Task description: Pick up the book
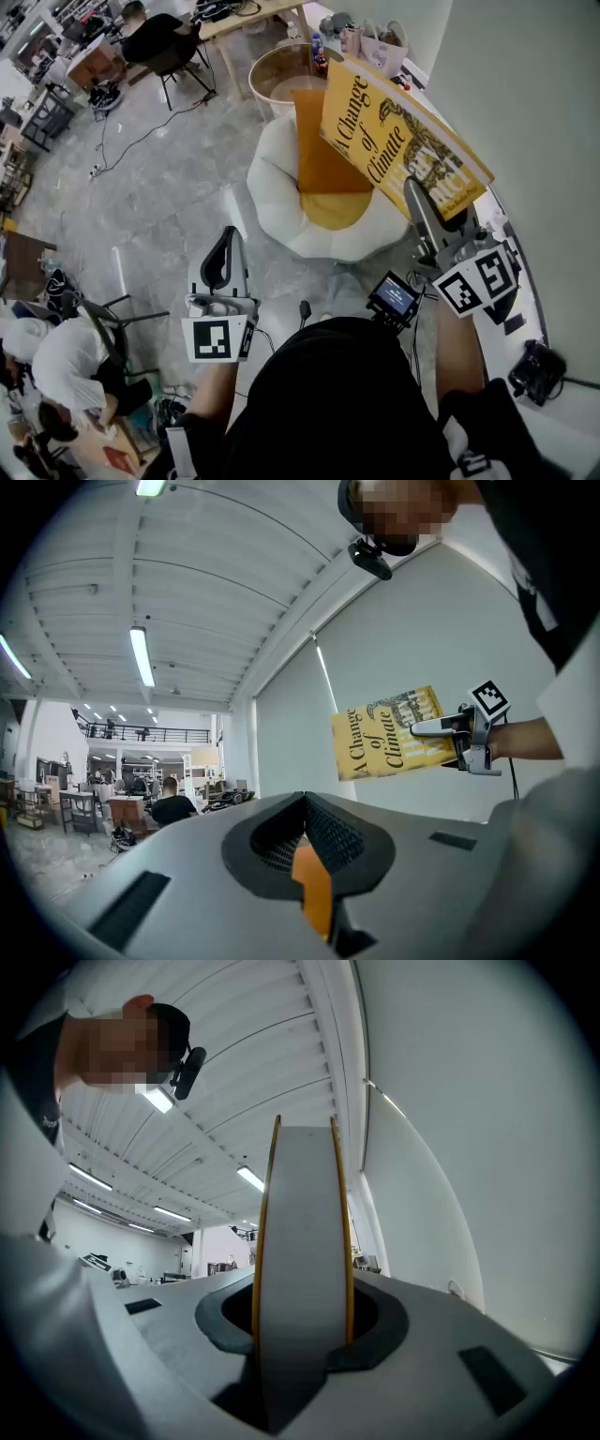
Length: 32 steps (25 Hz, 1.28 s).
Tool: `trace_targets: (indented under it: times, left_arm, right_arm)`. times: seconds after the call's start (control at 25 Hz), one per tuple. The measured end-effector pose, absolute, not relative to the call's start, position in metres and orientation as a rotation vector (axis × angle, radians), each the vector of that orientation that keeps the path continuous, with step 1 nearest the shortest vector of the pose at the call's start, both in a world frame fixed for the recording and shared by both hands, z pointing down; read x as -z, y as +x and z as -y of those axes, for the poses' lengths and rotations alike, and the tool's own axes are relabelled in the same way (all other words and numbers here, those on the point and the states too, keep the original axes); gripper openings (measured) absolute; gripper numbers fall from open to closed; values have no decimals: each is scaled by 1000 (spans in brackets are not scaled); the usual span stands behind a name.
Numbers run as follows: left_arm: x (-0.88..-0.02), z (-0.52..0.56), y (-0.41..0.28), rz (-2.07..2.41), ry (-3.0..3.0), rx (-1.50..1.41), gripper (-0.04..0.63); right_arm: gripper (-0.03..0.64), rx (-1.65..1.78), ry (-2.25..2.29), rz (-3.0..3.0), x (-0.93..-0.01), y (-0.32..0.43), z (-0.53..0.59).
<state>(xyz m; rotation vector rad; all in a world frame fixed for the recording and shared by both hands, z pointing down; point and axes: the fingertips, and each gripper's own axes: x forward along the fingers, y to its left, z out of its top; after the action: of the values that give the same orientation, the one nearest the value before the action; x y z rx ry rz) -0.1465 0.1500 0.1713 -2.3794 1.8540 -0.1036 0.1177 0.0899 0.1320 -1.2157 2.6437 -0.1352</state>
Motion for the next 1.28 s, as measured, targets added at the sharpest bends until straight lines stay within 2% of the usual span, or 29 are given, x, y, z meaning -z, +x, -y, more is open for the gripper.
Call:
trace_targets:
  times: [0.56, 1.08, 1.28]
  left_arm:
    - [-177, -147, -153, -1841, -2393, 19, 11]
    - [-174, -171, -129, -1815, -2435, 63, 11]
    - [-183, -152, -134, -1829, -2467, 57, 11]
  right_arm:
    - [152, 82, -1232, -2595, -124, 114, -98]
    - [152, 101, -1262, -2614, -124, 132, -132]
    - [152, 107, -1252, -2623, -128, 126, -113]
